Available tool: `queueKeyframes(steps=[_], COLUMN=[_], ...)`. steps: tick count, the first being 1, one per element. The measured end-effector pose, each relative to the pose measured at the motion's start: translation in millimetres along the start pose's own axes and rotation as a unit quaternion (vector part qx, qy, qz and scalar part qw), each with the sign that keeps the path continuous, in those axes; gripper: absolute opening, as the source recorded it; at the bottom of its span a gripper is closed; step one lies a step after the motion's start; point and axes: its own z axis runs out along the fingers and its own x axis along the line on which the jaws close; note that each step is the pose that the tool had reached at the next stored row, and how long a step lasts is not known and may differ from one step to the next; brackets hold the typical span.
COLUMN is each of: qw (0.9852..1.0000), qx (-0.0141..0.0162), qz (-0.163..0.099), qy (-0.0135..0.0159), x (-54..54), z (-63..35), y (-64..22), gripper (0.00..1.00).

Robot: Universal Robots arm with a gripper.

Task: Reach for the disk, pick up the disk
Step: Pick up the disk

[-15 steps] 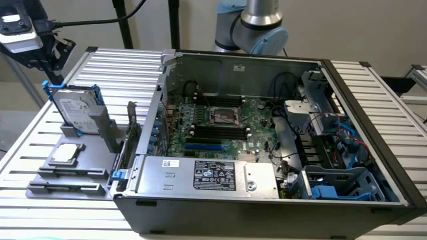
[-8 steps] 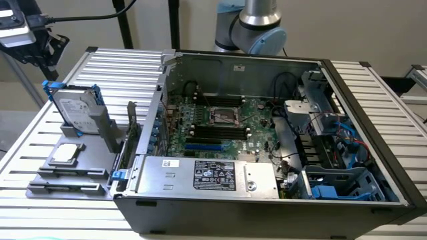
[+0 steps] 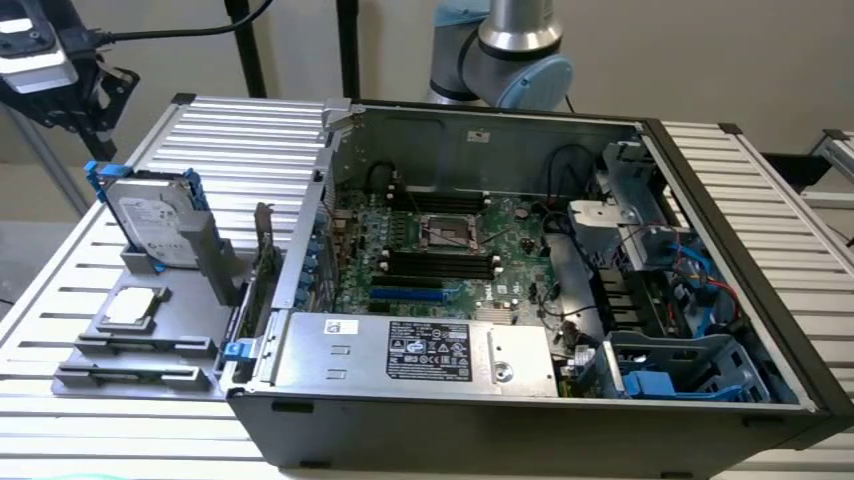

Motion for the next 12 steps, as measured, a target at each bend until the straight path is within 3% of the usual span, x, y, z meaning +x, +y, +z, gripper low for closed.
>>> queueKeyframes(steps=[6, 12], qw=[0.9985, 0.9941], qx=[-0.0002, -0.0005], qz=[-0.054, -0.108], qy=[0.002, 0.004], x=[-0.1, -0.1], z=[-0.3, -0.6], y=[0.0, 0.0], gripper=[0.11, 0.11])
